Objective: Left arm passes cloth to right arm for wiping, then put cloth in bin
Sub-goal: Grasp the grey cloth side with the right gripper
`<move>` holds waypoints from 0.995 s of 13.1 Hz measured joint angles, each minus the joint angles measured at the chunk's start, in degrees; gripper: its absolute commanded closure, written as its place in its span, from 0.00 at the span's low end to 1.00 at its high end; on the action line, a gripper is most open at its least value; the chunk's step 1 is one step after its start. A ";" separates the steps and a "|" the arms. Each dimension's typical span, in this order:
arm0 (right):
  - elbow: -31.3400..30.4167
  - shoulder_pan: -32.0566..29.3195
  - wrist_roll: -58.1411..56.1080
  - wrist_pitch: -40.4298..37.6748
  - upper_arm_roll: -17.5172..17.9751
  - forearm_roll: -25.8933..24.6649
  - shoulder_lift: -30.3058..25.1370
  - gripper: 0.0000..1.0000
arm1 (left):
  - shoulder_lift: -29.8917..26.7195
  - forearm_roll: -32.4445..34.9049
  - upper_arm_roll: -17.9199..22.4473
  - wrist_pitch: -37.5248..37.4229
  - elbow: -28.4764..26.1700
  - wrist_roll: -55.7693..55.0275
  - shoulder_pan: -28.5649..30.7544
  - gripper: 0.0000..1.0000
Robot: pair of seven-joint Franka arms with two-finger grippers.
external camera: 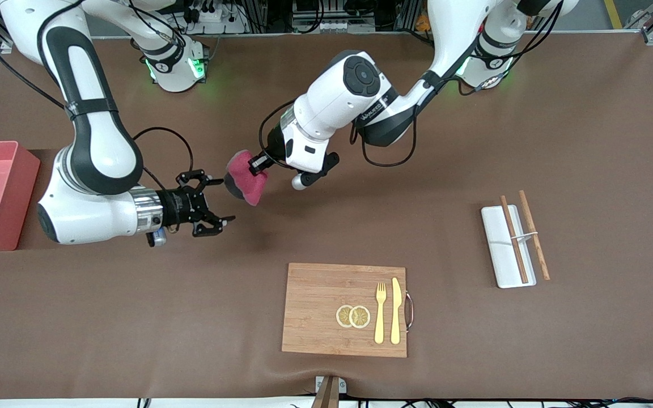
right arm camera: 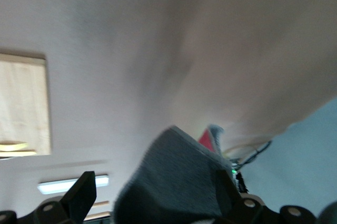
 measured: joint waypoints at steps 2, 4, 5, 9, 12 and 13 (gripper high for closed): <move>0.12 0.09 0.00 -3.03 0.14 0.11 -0.11 0.00 | 0.39 0.00 0.00 0.24 0.33 -0.40 -0.21 1.00; 0.17 0.26 0.00 -4.64 0.39 0.92 -0.12 0.05 | 0.45 0.00 0.01 0.29 0.41 -0.43 -0.22 1.00; 0.17 0.54 -0.04 -4.91 0.56 1.09 -0.12 0.15 | 0.46 0.00 0.01 0.30 0.43 -0.44 -0.22 1.00; -0.40 2.07 -3.09 -4.91 0.75 2.87 -0.08 0.99 | 0.50 0.00 0.01 0.30 0.43 -0.45 -0.24 1.00; -0.68 2.16 -6.12 -4.76 0.73 2.97 0.02 1.00 | 0.72 0.00 0.01 0.30 0.43 -0.45 -0.25 1.00; -0.67 2.16 -6.65 -4.61 0.72 2.99 0.02 1.00 | 0.75 0.00 0.01 0.29 0.43 -0.45 -0.25 1.00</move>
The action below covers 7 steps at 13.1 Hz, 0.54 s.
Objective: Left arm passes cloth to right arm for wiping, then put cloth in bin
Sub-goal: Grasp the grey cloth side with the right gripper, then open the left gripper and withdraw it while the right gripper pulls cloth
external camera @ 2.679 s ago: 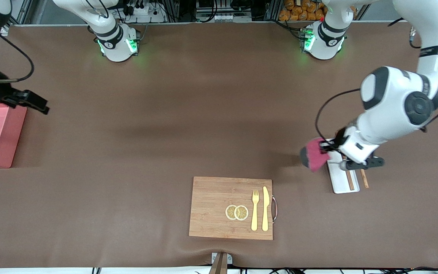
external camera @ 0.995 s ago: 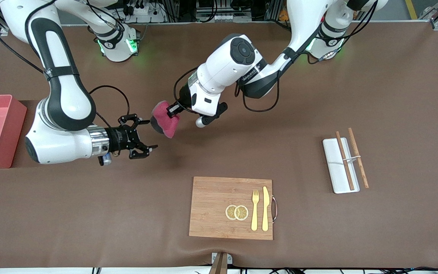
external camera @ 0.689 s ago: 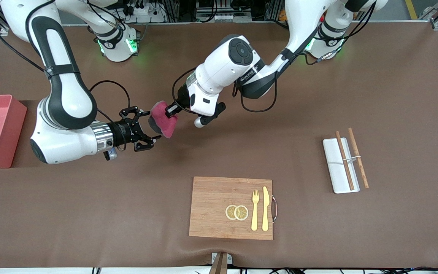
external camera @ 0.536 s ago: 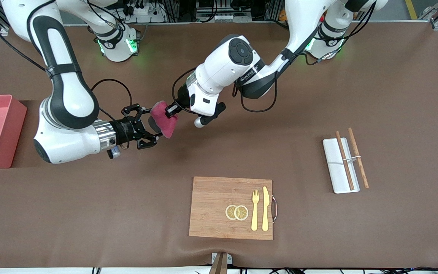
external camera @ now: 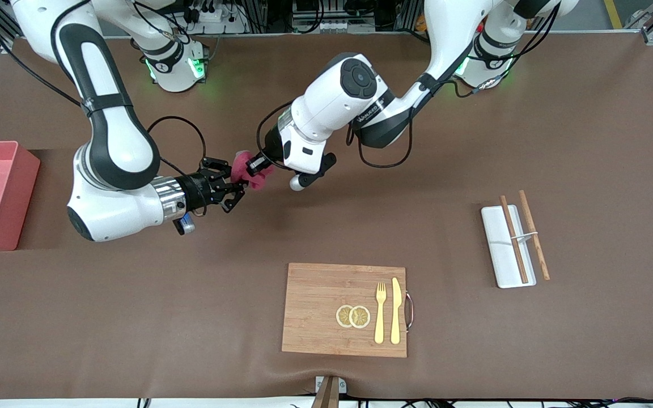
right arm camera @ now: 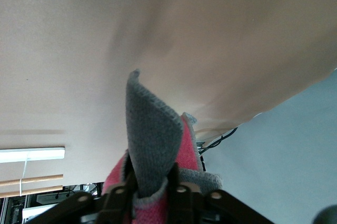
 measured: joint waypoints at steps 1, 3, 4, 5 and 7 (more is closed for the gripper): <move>0.00 0.00 -0.81 0.25 -0.03 0.01 0.00 1.00 | 0.01 0.00 0.00 0.00 0.00 -0.08 -0.02 0.97; 0.02 -0.01 -3.52 1.17 -0.19 0.02 0.00 1.00 | 0.01 0.00 0.00 0.00 0.05 -0.26 -0.12 0.23; 0.05 -0.02 -5.99 2.19 -0.32 -0.20 0.00 1.00 | 0.00 0.00 0.00 0.03 0.24 -0.25 -0.17 0.00; 0.04 -0.06 -9.41 3.45 -0.55 -1.12 0.06 1.00 | -0.10 0.03 0.08 0.03 0.70 -0.25 -0.20 0.00; -0.32 -0.28 -16.27 7.86 -0.97 -4.39 0.98 1.00 | -1.20 0.40 0.55 -1.99 1.60 -0.23 0.27 0.00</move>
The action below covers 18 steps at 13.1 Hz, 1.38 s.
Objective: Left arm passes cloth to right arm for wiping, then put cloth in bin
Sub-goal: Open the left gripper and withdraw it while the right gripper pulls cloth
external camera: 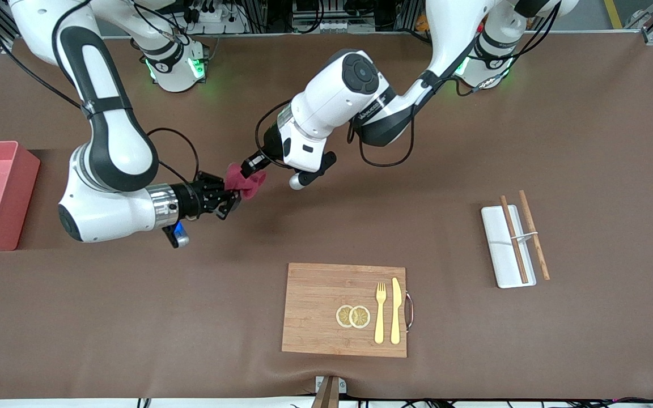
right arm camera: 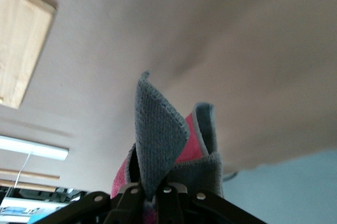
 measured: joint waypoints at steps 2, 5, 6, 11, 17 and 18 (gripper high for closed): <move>-0.43 -0.16 -5.49 6.32 -0.15 -1.08 2.69 1.00 | -3.08 0.23 0.44 -6.42 0.92 0.09 2.64 0.00; -0.76 0.87 -12.56 16.53 0.23 -2.24 8.49 1.00 | -10.05 0.40 0.68 -18.70 1.31 2.01 10.48 0.00; -0.80 1.33 -15.53 19.56 0.32 -2.53 10.28 1.00 | -11.88 0.57 0.79 -22.62 1.29 4.18 12.99 0.00; -0.69 -4.34 -38.07 23.74 -3.72 -14.39 14.44 1.00 | -15.75 2.58 1.11 -39.73 1.00 27.78 25.96 0.00; 3.76 -22.03 -62.63 24.69 -4.23 -37.79 14.40 1.00 | -15.86 10.08 1.12 -48.35 0.81 52.89 38.29 0.00; 4.89 -24.00 -65.73 25.07 -4.25 -40.91 14.39 1.00 | -15.89 11.88 1.08 -49.14 0.80 55.73 39.23 0.00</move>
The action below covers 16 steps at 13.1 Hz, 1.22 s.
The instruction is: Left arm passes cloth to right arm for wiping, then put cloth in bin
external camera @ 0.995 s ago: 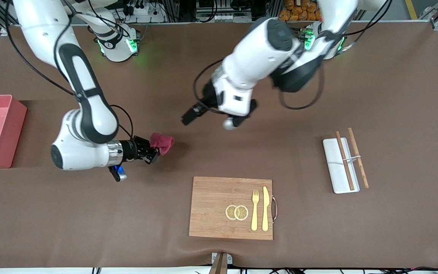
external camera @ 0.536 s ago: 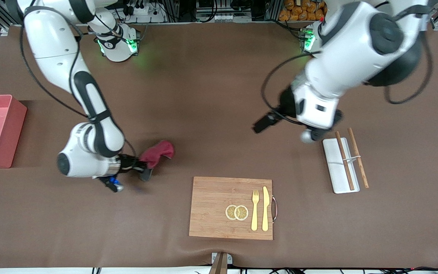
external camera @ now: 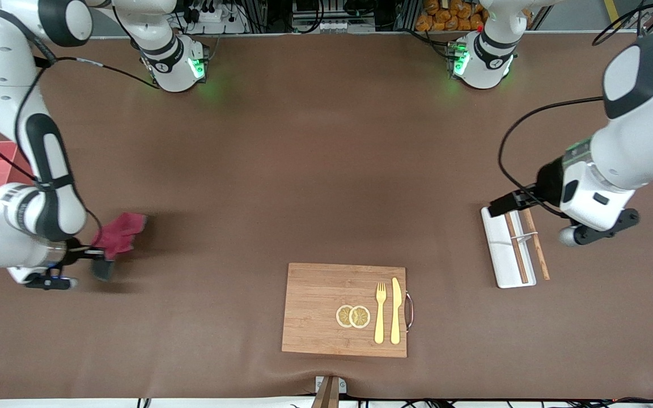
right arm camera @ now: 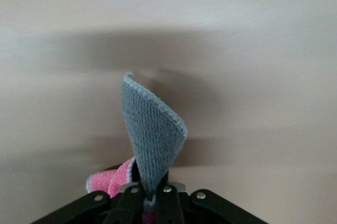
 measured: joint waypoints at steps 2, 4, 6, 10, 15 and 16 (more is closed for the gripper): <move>3.56 -2.75 -5.17 0.40 0.01 -6.09 -0.14 1.00 | -0.41 1.50 0.01 -1.14 -0.01 5.36 2.14 0.00; 6.98 -3.01 -6.65 0.11 0.34 -13.42 -0.65 1.00 | -1.14 1.74 0.03 -1.80 -0.15 11.71 5.45 0.00; 7.58 -1.72 -4.48 -0.05 1.06 -15.59 -0.62 1.00 | -1.53 3.31 0.04 -2.08 -0.44 17.10 8.43 0.00; 4.68 4.94 9.85 -0.23 1.89 -15.57 0.30 1.00 | -1.55 6.72 -0.11 -2.09 -1.08 19.63 9.28 0.00; 1.99 16.04 31.86 -1.88 2.76 -10.14 0.65 1.00 | -1.75 6.76 -0.32 -2.09 -1.16 19.63 9.23 0.00; 1.95 18.28 35.30 -3.29 2.82 -8.04 0.65 1.00 | -1.97 6.76 -0.33 -2.09 -1.16 19.63 9.23 0.00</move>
